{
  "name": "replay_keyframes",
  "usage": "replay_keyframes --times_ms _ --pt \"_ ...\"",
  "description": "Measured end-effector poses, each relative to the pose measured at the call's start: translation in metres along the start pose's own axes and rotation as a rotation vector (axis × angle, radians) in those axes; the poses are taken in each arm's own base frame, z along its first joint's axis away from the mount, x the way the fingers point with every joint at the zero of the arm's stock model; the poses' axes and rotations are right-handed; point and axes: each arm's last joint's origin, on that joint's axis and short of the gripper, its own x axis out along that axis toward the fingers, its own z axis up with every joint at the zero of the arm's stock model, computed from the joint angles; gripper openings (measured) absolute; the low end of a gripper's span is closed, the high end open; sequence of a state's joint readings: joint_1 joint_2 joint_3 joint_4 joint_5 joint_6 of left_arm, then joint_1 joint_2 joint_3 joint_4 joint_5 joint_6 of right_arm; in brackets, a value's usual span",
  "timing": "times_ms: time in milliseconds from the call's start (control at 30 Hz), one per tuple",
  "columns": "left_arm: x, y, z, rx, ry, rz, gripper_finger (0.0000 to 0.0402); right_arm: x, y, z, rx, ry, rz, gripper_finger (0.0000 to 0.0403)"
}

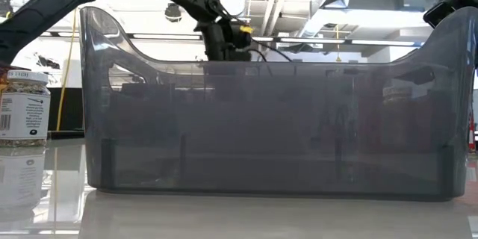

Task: Sort spices by type
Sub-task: Put the red seasoning can into the white bin

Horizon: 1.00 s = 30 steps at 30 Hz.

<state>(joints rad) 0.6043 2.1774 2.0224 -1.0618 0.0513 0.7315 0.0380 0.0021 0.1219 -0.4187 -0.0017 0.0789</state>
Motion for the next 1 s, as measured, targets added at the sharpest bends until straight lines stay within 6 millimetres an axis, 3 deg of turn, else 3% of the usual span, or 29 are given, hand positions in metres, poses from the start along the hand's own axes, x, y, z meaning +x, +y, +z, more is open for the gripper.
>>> replay_keyframes --times_ms 267,1000 --pt "0.022 0.001 -0.002 -0.023 0.055 -0.01 0.0206 0.0 0.0 0.0 0.0 0.0 0.0 0.0352" --pt "0.023 0.005 0.003 -0.1 0.007 0.039 0.0206 0.0 0.0 0.0 0.0 0.0 0.0 0.0352"
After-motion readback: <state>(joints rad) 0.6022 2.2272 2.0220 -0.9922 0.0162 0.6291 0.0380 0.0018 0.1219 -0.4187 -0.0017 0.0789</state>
